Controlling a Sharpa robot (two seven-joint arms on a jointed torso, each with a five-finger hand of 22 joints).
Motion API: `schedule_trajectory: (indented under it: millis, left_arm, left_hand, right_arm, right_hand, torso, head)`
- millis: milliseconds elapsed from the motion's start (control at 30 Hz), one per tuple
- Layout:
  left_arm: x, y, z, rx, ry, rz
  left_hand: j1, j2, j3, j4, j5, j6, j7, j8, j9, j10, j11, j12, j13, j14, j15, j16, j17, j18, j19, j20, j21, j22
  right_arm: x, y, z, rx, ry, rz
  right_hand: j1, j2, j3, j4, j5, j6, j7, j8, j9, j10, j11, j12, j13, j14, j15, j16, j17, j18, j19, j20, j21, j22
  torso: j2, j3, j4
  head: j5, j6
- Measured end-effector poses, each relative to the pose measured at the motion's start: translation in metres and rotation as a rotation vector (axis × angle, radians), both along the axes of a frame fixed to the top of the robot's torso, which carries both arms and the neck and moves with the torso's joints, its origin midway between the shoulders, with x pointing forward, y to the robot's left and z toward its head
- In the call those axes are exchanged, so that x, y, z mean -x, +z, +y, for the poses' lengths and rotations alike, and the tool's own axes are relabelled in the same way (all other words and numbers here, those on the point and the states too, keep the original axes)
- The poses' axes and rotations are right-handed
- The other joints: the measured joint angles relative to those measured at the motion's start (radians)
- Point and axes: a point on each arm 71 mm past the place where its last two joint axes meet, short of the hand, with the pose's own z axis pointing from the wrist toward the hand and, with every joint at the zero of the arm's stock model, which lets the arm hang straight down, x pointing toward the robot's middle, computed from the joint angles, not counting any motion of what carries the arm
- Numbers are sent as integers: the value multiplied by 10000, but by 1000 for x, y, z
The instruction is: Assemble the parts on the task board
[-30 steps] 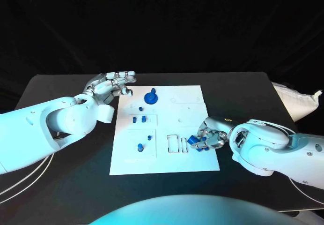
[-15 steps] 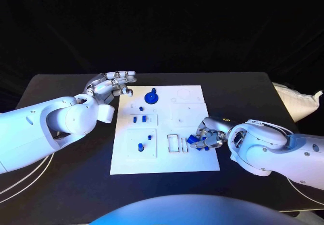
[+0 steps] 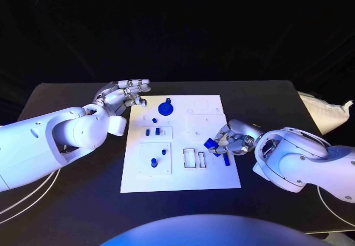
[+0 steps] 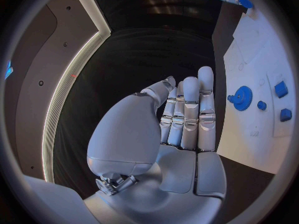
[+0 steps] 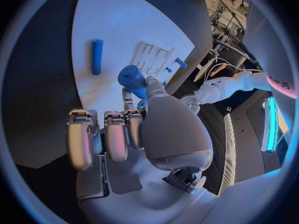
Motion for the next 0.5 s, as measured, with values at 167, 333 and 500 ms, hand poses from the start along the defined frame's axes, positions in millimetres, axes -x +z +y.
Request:
schedule_trajectory:
  millis: [167,333,500]
  left_arm:
    - [0,0,-2,14,-38,2]
    - [0,0,-4,31,-84,7]
    - [0,0,-8,61,-160,9]
  left_hand:
    - [0,0,0,0,0,0,0,0,0,0,0,0,0,0,0,0,0,1,0,0,0,0]
    - [0,0,0,0,0,0,0,0,0,0,0,0,0,0,0,0,0,0,0,0,0,1]
    - [0,0,0,0,0,0,-1,0,0,0,0,0,-1,0,0,0,1,0,0,0,0,1]
  right_arm:
    - [0,-2,12,-554,-60,564]
    - [-2,-8,31,-800,240,1162]
    - [0,-14,47,-830,574,1624]
  right_hand:
    - [-70,70,-16,138,58,-1,-1,-3,-3,0,0,-92,4,0,0,0,3,-1,0,0,0,-1]
    - [-144,129,-69,192,-126,-2,1,-6,-3,0,1,-136,6,0,0,0,3,-1,0,0,0,-1]
    - [-471,64,-173,309,-44,-2,1,-5,8,-1,1,-136,3,0,1,0,2,-1,0,1,0,-2]
  torso:
    - [8,-6,19]
    - [11,-13,21]
    - [19,-17,37]
  head:
    - [42,6]
    - [106,-19]
    - [170,-45]
